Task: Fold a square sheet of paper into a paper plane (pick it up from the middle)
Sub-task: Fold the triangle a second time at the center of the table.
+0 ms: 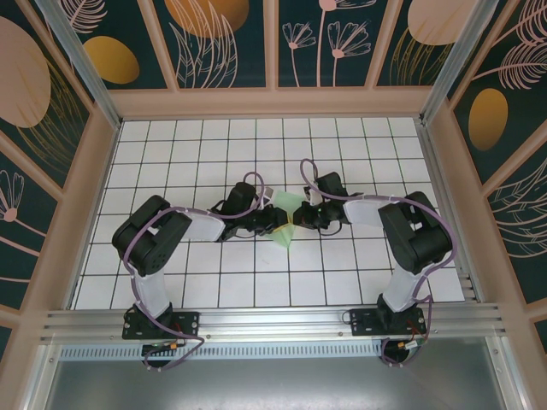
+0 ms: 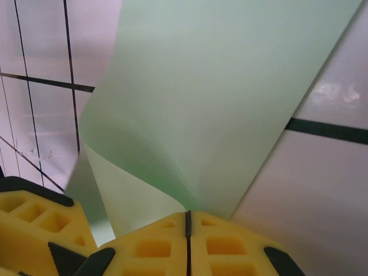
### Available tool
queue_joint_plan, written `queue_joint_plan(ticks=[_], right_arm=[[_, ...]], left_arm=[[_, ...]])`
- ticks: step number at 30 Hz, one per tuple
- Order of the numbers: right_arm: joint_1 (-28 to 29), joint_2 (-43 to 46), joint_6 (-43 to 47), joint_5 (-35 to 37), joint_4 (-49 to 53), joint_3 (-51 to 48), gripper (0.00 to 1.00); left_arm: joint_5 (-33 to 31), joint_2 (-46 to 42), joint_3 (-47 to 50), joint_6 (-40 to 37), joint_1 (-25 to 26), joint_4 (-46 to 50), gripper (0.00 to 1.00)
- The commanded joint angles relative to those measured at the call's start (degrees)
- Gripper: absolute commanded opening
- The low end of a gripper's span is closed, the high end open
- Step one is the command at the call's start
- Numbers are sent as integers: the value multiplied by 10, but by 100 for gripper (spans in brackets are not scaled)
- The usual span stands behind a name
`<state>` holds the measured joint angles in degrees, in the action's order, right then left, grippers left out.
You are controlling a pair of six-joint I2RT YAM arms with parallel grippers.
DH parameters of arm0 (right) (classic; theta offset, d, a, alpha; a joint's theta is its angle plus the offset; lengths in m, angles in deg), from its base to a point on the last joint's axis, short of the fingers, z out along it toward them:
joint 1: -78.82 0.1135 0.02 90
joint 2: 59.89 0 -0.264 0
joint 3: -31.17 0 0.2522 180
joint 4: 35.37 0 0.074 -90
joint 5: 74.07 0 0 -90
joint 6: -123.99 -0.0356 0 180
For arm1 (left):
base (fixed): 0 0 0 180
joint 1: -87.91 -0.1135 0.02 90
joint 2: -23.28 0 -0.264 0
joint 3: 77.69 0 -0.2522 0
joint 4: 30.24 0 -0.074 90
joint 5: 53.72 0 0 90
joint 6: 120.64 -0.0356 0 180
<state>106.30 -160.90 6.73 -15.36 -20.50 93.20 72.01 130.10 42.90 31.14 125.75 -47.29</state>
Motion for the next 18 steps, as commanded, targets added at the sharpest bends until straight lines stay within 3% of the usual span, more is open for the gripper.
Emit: queue_joint_plan(ticks=[1,18], right_arm=[[2,-12,14,8,16,18,8],[2,-22,13,9,19,20,8]], left_arm=[[0,16,-11,-12,1,14,22],[0,29,-9,-12,3,22,21]])
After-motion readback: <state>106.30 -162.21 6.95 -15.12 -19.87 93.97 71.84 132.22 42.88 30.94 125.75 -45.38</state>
